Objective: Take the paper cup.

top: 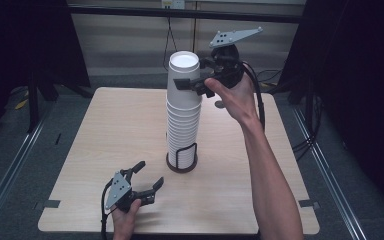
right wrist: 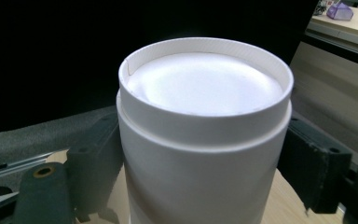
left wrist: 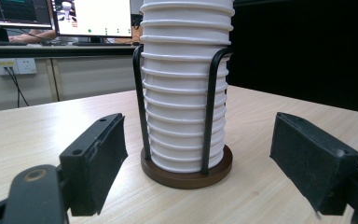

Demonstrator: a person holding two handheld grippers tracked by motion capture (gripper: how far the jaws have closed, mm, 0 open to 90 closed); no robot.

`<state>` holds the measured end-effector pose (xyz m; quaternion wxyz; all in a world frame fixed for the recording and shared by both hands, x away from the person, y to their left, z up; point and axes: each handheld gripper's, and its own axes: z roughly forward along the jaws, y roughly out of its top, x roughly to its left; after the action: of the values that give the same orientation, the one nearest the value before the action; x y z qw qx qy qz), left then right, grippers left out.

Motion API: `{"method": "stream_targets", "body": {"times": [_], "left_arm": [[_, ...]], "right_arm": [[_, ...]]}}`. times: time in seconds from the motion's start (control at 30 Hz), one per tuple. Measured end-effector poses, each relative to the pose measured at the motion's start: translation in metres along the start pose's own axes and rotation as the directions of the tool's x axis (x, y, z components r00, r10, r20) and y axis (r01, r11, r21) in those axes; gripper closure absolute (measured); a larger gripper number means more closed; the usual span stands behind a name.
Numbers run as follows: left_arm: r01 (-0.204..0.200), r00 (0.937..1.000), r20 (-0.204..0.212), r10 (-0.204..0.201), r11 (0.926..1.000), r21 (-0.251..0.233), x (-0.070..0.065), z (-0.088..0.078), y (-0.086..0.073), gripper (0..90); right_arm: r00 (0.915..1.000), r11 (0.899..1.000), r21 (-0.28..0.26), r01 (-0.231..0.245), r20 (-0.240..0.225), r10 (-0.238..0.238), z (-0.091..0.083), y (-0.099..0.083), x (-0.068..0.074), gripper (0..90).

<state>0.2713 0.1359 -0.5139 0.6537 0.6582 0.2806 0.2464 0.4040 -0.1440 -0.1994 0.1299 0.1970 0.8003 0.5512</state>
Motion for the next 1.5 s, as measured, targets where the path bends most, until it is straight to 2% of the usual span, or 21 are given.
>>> {"method": "stream_targets", "body": {"times": [0.43,0.63,0.67,0.7,0.73,0.87,1.2,1.5], "left_arm": [[-0.001,1.0,0.001,0.001,1.0,0.0,0.0,0.0,0.0,18.0],[0.0,1.0,0.001,0.0,1.0,0.0,0.0,0.0,0.0,18.0],[0.0,1.0,0.001,0.0,1.0,0.0,0.0,0.0,0.0,18.0],[0.0,1.0,0.001,0.0,1.0,0.0,0.0,0.0,0.0,18.0],[0.0,1.0,0.001,0.0,1.0,0.0,0.0,0.0,0.0,18.0],[0.001,1.0,0.002,-0.001,1.0,0.002,0.0,0.0,0.0,18.0],[0.001,1.0,0.002,-0.001,1.0,0.002,0.0,0.0,0.0,18.0],[0.004,1.0,0.001,-0.004,1.0,0.0,0.0,0.0,0.0,18.0]], "right_arm": [[0.9999,0.994,-0.11,-0.012,-0.012,0.011,-0.009,0.003,0.001,21.6],[0.9997,0.985,-0.17,-0.025,-0.008,0.024,-0.015,0.003,0.0,21.9],[0.9995,0.981,-0.192,-0.031,-0.011,0.029,-0.016,0.004,-0.001,22.0],[0.9995,0.981,-0.192,-0.031,-0.011,0.029,-0.016,0.004,-0.001,22.0],[0.9992,0.976,-0.216,-0.04,-0.015,0.037,-0.018,0.004,-0.001,22.1],[0.9991,0.968,-0.249,-0.041,-0.014,0.039,-0.02,0.004,-0.001,22.2],[0.9989,0.959,-0.279,-0.046,-0.013,0.045,-0.021,0.004,0.0,22.6],[0.9984,0.942,-0.33,-0.057,-0.012,0.056,-0.027,0.007,-0.001,23.0]]}}
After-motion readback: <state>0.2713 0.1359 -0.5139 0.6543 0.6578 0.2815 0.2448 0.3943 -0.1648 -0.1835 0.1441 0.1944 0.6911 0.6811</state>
